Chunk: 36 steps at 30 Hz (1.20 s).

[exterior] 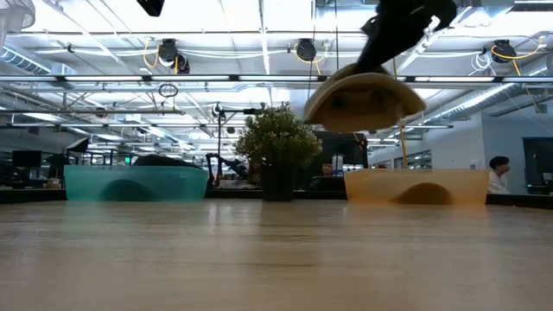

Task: Pick & Place hat
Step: Put the brown cap into the orange bin

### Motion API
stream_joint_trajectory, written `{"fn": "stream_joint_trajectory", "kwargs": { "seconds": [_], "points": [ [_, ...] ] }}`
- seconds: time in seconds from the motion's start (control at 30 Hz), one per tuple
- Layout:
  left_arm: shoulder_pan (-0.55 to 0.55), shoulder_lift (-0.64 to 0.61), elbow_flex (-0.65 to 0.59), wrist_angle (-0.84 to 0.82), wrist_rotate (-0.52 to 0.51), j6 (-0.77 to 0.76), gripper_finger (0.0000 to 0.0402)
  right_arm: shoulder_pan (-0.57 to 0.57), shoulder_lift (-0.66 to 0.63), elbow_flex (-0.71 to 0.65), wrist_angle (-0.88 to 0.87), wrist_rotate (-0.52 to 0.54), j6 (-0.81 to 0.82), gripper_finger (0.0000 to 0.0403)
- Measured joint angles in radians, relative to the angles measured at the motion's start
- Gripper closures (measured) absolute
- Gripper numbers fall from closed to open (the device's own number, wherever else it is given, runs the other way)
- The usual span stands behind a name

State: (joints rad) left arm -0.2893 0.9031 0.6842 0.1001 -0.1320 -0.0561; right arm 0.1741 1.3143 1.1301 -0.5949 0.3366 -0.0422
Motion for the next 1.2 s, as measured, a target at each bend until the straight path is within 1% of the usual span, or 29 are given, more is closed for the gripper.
{"fn": "stream_joint_trajectory", "kwargs": {
  "seconds": [0.13,0.27,0.33,0.43,0.5,0.57,0.7,1.0,1.2],
  "points": [
    [0.000,0.000,0.000,0.001,-0.008,0.000,0.0307,-0.004,-0.083,0.000,-0.113,0.122,-0.014,0.0402],
    [0.000,0.000,0.000,0.001,-0.009,0.000,0.0307,-0.036,-0.130,0.000,-0.203,0.195,-0.086,0.0402],
    [0.000,0.000,0.000,0.001,-0.009,0.003,0.0307,-0.064,-0.142,0.000,-0.236,0.213,-0.149,0.0403],
    [0.000,0.000,0.000,0.001,-0.009,0.006,0.0307,-0.119,-0.150,0.000,-0.280,0.212,-0.280,0.0403],
    [0.000,0.000,0.000,0.001,-0.009,0.007,0.0307,-0.170,-0.156,0.000,-0.278,0.204,-0.366,0.0403],
    [0.000,0.000,0.000,0.001,-0.009,0.007,0.0307,-0.235,-0.163,0.000,-0.277,0.150,-0.457,0.0403],
    [0.000,0.000,0.000,0.000,-0.009,0.007,0.0307,-0.387,-0.175,0.000,-0.272,0.004,-0.597,0.0403],
    [0.000,0.000,0.000,-0.001,-0.009,0.021,0.0307,-0.727,-0.206,0.000,-0.239,-0.359,-0.778,0.0403],
    [0.000,0.000,0.000,-0.002,-0.009,0.026,0.0307,-0.909,-0.193,0.000,-0.241,-0.522,-0.849,0.0403]
  ]
}}
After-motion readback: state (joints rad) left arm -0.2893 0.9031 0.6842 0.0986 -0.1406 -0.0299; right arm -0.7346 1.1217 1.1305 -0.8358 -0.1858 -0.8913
